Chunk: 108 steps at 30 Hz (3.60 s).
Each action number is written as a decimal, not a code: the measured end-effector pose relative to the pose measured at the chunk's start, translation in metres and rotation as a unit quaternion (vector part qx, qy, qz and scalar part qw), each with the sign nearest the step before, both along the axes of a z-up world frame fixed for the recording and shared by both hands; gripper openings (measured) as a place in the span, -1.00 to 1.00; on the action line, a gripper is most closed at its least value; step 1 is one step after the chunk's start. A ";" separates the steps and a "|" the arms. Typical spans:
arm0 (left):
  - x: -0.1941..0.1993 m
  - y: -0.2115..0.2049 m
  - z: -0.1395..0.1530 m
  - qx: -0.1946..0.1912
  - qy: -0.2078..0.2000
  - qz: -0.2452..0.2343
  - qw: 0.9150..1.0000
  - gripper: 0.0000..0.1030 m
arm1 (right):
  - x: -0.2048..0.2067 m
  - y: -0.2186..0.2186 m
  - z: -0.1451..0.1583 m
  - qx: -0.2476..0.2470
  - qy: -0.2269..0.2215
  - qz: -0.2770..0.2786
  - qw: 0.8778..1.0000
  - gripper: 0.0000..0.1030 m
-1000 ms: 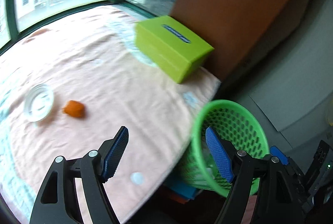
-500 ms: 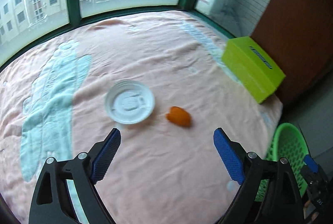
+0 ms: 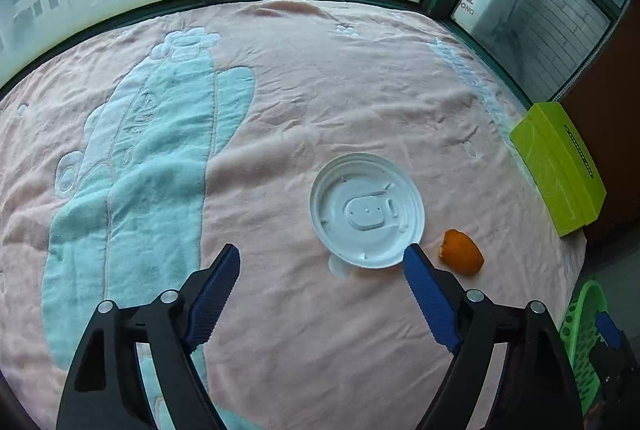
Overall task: Collect trash
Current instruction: 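Move both grippers back to the white lid and orange bread, then grasp the white lid with the left gripper while the right grasps the orange bread, then carry the lid and bread over the green basket with both grippers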
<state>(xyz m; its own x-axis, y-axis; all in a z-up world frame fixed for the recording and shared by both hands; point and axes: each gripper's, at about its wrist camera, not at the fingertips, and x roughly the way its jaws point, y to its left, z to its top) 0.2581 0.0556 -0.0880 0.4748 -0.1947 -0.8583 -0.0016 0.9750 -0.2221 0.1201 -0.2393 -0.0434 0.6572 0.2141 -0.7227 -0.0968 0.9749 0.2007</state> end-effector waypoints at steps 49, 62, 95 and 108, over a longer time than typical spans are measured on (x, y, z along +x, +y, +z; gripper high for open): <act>0.041 0.010 -0.026 -0.035 0.022 -0.026 0.999 -0.88 | 0.127 0.099 -0.082 -0.066 0.073 0.121 0.988 -0.16; 0.015 0.000 0.003 -0.059 -0.003 -0.045 0.997 -0.90 | 0.090 0.083 -0.049 -0.033 0.047 0.104 0.993 -0.25; -0.087 -0.157 0.083 -0.123 -0.057 -0.209 0.969 -0.90 | -0.085 -0.093 0.006 -0.021 -0.004 -0.102 0.995 -0.25; -0.117 -0.244 0.094 -0.128 -0.054 -0.280 0.950 -0.90 | -0.143 -0.185 -0.002 -0.022 0.001 -0.212 0.977 -0.17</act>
<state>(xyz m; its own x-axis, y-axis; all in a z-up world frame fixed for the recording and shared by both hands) 0.1412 -0.1881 0.0058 0.3173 -0.6381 -0.7016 0.5377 0.7304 -0.4212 -0.0229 -0.4245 -0.0454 0.6792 -0.1087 -0.7258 0.3182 0.9348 0.1579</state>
